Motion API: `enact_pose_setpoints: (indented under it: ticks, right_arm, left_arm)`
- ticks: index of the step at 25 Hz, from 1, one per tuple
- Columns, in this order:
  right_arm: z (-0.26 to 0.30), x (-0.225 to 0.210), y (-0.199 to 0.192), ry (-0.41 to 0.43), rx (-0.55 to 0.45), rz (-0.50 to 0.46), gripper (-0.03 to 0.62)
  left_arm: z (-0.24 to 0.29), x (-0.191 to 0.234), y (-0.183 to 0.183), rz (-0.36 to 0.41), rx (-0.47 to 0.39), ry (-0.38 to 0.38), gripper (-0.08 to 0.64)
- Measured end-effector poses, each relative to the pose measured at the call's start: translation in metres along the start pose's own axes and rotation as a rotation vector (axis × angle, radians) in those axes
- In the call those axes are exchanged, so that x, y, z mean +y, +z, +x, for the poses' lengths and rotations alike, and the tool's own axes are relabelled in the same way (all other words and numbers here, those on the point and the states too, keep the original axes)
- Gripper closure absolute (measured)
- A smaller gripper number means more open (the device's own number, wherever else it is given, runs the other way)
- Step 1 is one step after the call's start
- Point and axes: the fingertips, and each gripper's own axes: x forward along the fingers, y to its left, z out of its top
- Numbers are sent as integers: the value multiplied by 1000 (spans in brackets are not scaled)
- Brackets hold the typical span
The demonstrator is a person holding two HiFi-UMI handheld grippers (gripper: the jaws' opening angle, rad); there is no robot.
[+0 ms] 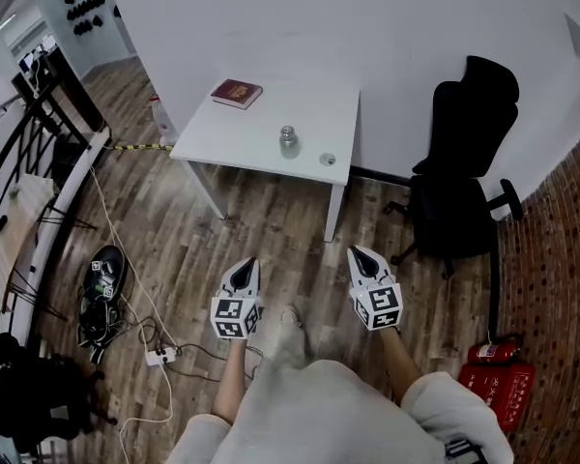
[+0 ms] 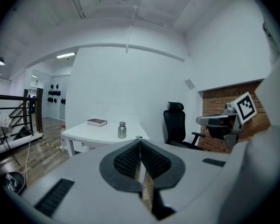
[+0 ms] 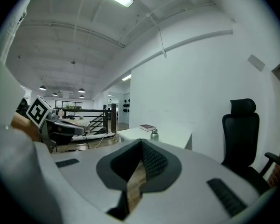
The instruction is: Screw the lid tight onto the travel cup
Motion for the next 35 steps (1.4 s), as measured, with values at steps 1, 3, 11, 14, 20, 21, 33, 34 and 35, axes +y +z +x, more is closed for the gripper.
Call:
enact_pose_setpoints:
  ticks: [1,3,11,14,20,21,33,34,35]
  right_arm:
    - [13,-4,3,0,0,0,594]
    - [37,-11,9,-5,0,5,594]
    - [129,-23,44,-35,-2,6,594]
    - [158,-26,52,-42,2,0,594]
    - [205,-30,66,-72,4,-3,594]
    - [210,-32,66,-77,5,-3,594]
    - [246,-68,49,-106,42,30,594]
    - [250,-72,48,-104,46,34,594]
    - [254,-77,46,-101,51,38,594]
  left_arm:
    - [12,7,3,0,-1,-4,552]
    - [33,22,11,1,-2,-10,552]
    - [99,89,45,-1,-10,-39,552]
    - [123,111,55,-2,-15,-51,552]
    - [164,147,69,0,-14,-95,552]
    - [171,149,70,1,-14,-103,552]
    - [236,150,72,6,25,-167,552]
    - [242,149,73,5,29,-168,552]
    - [249,149,73,4,33,-169,552]
